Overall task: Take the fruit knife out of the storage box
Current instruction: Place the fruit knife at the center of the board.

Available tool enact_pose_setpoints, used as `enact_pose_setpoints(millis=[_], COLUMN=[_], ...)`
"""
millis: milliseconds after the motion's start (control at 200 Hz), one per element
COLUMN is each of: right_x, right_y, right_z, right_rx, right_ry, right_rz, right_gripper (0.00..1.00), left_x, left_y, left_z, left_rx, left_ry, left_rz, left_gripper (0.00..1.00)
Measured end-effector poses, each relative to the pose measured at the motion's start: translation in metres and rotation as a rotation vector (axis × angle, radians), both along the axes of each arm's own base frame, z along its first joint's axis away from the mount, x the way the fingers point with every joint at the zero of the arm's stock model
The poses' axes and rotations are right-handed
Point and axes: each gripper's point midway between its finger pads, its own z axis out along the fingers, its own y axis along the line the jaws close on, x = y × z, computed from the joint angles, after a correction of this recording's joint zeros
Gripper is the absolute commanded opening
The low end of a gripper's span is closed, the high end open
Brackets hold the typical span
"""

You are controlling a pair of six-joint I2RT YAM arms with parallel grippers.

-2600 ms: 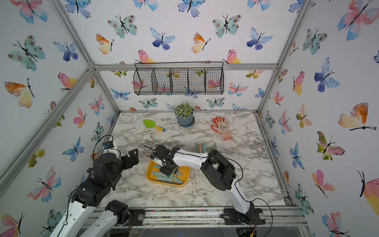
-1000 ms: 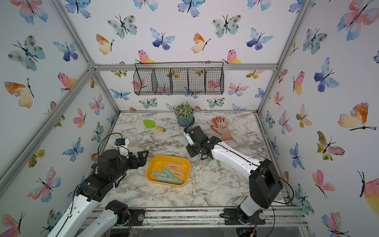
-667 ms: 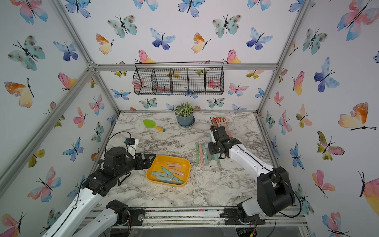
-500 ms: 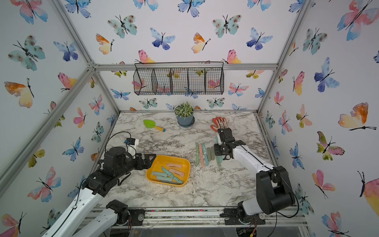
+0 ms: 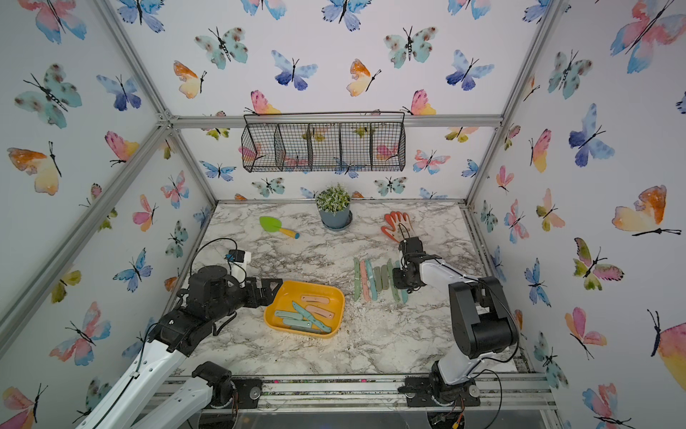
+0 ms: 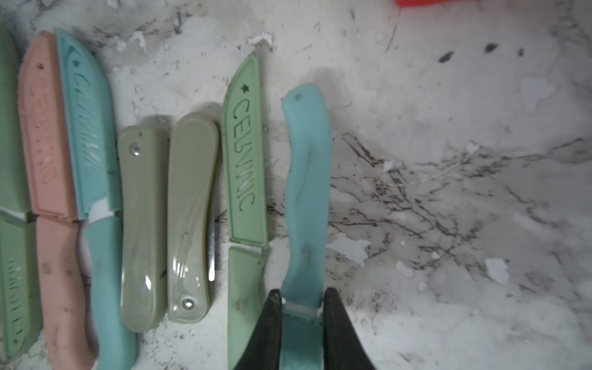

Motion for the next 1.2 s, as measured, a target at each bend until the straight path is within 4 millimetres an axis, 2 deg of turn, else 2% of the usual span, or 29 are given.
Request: enact_pose_setpoints(millis=[435,906,1076,1201], right_x=[0.003,0.004,0.003,0.003], right_y=[0.003,0.005,0.004,0.005], right_z=[-0.007,-0.007,-0.001,0.014], right_rx=[0.011,0.020,0.022,0.030], right_ry=[0.005,0.000,-0.007,-0.038], right_rz=[0.005,0.007,0.007,0.007], right_gripper=[0.19,0.42,0.43,0.44], left_x=[0.001,0.002,0.003,0.003], left_y=[0.001,0.004,0.005,0.006], left_z=[0.000,0.000,0.000,0.001], left_rx=[0.004,0.014,0.015,0.016], left_ry=[-0.002,-0.007,-0.009,-0.012], left_rz=[0.006,0.025,0.029,0.031], left_gripper=[0.98,0.98,0.98,0.98])
